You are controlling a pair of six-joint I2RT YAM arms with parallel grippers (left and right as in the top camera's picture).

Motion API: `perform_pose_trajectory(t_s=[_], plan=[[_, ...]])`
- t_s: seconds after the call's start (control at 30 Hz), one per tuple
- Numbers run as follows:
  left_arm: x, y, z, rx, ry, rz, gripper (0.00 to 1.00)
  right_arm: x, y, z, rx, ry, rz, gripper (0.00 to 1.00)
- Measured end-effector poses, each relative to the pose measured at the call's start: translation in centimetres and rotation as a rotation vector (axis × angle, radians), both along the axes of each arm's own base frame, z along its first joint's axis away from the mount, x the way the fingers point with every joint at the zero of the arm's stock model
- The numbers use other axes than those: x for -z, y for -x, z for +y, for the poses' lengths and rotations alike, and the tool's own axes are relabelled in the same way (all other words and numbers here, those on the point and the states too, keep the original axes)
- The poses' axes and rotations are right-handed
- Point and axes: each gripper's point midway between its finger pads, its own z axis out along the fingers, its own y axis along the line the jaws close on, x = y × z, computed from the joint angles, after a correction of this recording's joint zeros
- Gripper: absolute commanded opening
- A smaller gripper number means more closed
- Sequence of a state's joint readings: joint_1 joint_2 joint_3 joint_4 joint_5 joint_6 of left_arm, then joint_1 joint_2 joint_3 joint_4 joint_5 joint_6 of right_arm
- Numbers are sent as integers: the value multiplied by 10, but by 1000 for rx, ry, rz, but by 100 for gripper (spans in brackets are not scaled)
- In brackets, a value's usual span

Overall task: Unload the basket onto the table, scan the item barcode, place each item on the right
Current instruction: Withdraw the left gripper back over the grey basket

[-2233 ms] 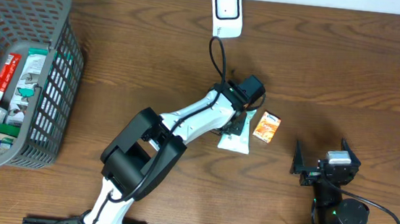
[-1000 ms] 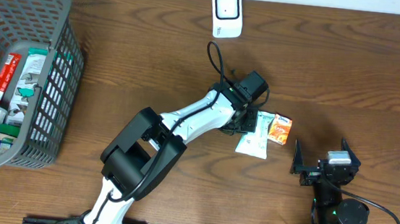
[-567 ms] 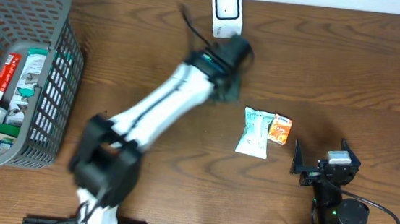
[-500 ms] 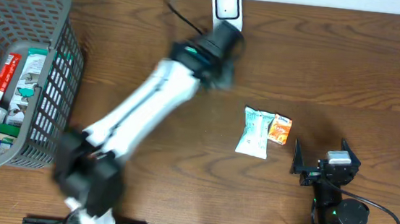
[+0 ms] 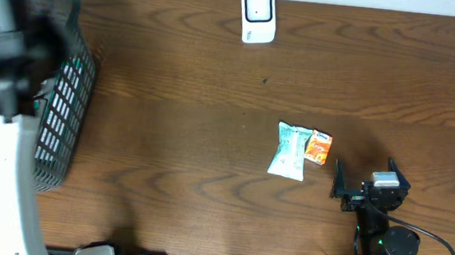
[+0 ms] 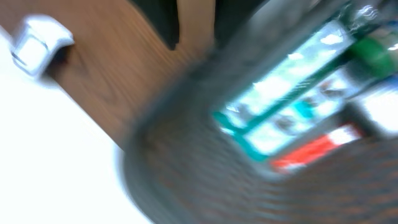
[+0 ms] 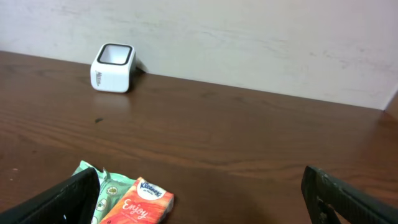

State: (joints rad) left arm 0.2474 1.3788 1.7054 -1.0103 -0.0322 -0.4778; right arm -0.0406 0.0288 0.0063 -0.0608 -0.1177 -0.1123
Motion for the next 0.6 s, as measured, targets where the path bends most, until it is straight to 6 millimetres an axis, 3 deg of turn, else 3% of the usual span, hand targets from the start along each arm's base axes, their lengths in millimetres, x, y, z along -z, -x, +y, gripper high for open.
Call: perform_pose_trajectory(t_s=[0.03,0.07,0.13,0.23,0.3,0.4,0.6], plan=[[-1,9,16,-49,0,3,27,0,0,0,0,0,0,99],[0,17,32,-99,0,9,41,0,0,0,0,0,0,99],[7,34,68,-210,8,34,49,0,0,0,0,0,0,99],[30,46,99,-300,38,99,59,0,0,0,0,0,0,99],[48,50,107,-327,63,152,61,0,0,0,0,0,0,99],[90,51,116,-347,127,286,65,0,0,0,0,0,0,99],[150,45,121,-313,192,476,67,0,0,0,0,0,0,99]])
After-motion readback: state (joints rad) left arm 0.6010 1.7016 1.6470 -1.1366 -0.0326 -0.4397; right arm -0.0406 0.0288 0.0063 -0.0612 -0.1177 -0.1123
